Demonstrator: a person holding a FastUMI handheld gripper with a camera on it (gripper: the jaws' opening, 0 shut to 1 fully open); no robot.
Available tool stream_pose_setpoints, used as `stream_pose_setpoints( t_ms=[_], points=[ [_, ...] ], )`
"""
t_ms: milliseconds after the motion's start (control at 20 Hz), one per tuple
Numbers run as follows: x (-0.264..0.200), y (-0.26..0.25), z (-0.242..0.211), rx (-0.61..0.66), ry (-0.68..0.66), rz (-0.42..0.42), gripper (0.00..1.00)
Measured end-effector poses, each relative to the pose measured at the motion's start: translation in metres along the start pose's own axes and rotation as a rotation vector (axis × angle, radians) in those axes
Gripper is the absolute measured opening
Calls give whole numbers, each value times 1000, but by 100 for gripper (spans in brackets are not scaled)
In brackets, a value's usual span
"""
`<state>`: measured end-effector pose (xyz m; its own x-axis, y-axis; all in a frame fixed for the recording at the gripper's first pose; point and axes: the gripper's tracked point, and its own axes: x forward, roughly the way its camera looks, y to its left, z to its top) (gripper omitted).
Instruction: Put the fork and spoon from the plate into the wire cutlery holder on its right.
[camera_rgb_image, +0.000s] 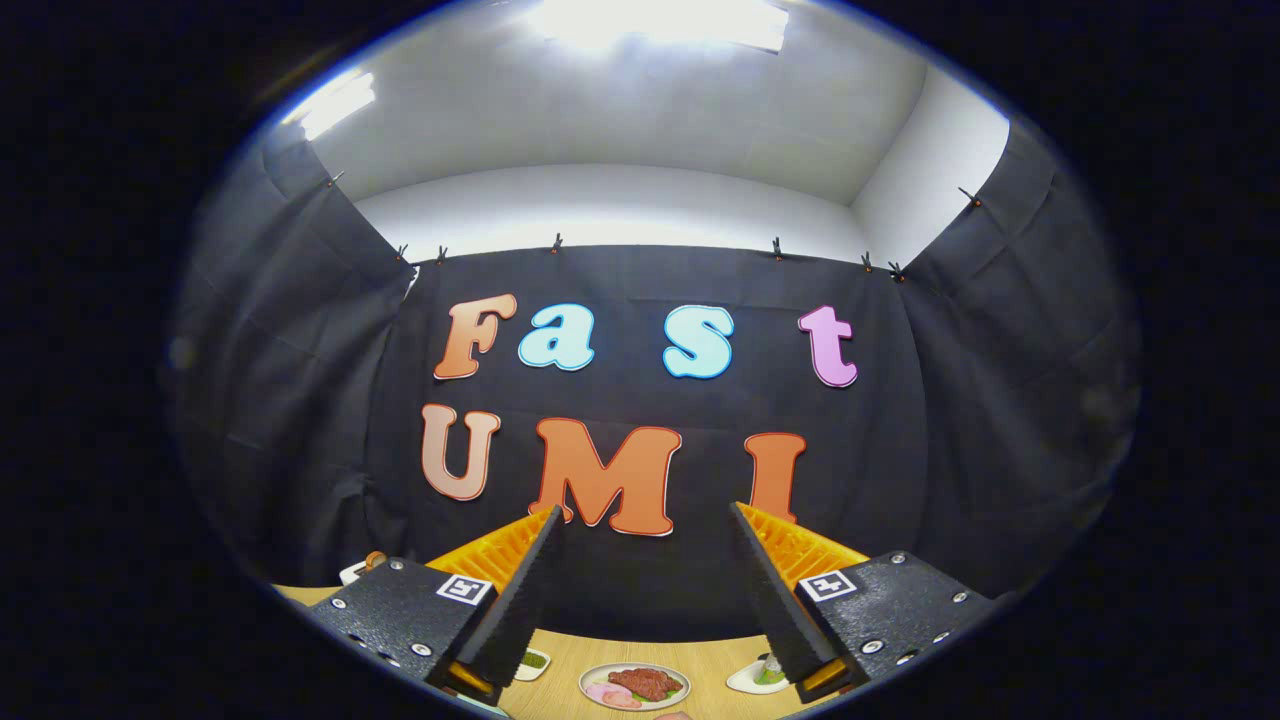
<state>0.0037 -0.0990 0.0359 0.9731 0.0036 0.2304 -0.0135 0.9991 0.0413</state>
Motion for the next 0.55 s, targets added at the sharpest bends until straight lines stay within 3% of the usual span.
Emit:
stream_pose_setpoints(
  t_ms=[550],
  points=[
    [1,-2,-23,87,77,-55,97]
  ],
)
